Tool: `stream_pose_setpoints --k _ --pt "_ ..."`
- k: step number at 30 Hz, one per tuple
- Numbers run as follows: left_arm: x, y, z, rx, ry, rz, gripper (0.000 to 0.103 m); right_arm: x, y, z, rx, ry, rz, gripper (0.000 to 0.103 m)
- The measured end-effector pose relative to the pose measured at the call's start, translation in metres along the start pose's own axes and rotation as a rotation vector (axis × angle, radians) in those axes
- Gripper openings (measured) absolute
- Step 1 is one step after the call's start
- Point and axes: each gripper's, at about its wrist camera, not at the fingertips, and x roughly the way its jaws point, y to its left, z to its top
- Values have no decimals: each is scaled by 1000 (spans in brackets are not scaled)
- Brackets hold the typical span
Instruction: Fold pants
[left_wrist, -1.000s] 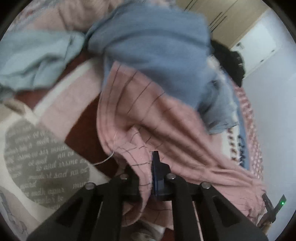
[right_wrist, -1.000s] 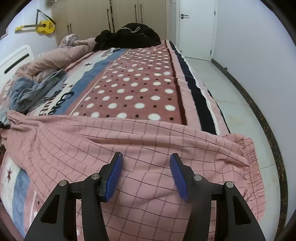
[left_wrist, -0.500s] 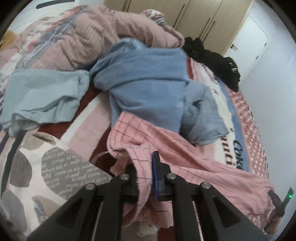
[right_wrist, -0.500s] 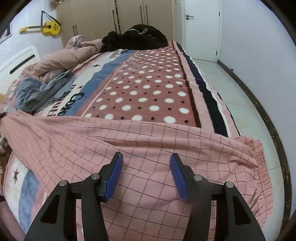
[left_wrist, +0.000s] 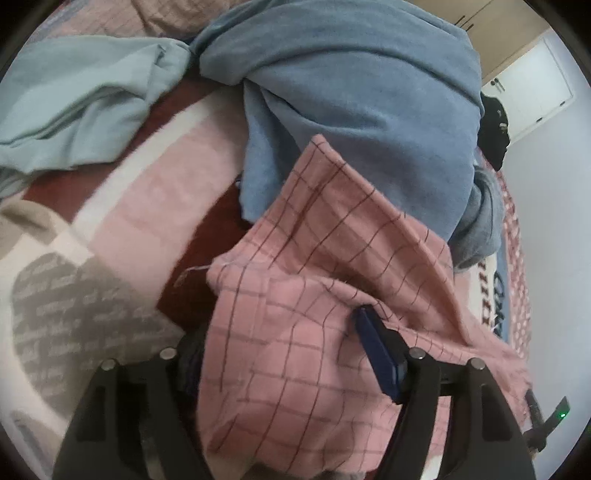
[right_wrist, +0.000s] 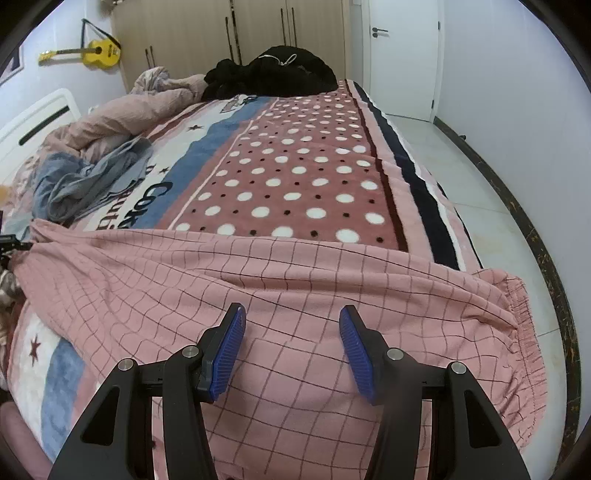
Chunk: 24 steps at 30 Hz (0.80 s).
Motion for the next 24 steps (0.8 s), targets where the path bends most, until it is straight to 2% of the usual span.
stream_pose_setpoints --k 1,2,4,6,9,12,15,18,21,24 --pt "0 -2 0 2 1 -11 63 1 1 1 -2 1 1 48" --pt "0 -5 0 15 6 -33 40 1 3 1 -5 2 2 48" --pt "2 -13 -5 20 37 -82 12 2 8 2 -14 1 5 48" --pt "0 -24 -11 61 20 -77 9 3 11 3 -19 0 9 48" --pt "-18 -36 -19 104 -58 -33 6 4 16 5 -15 -4 23 48" --pt "-49 -39 -27 101 -163 -33 6 3 22 5 -27 -6 39 48" --pt "-78 -37 -29 85 -231 -69 5 -1 27 4 -31 -15 53 48" --pt "-102 -37 -25 89 -294 -42 5 -4 29 5 -30 -23 65 48" --pt "-110 -32 -23 66 -284 -43 5 -8 30 4 -27 -29 77 48" --pt "-99 -30 -24 77 -253 -22 5 -15 30 2 -25 -39 85 48"
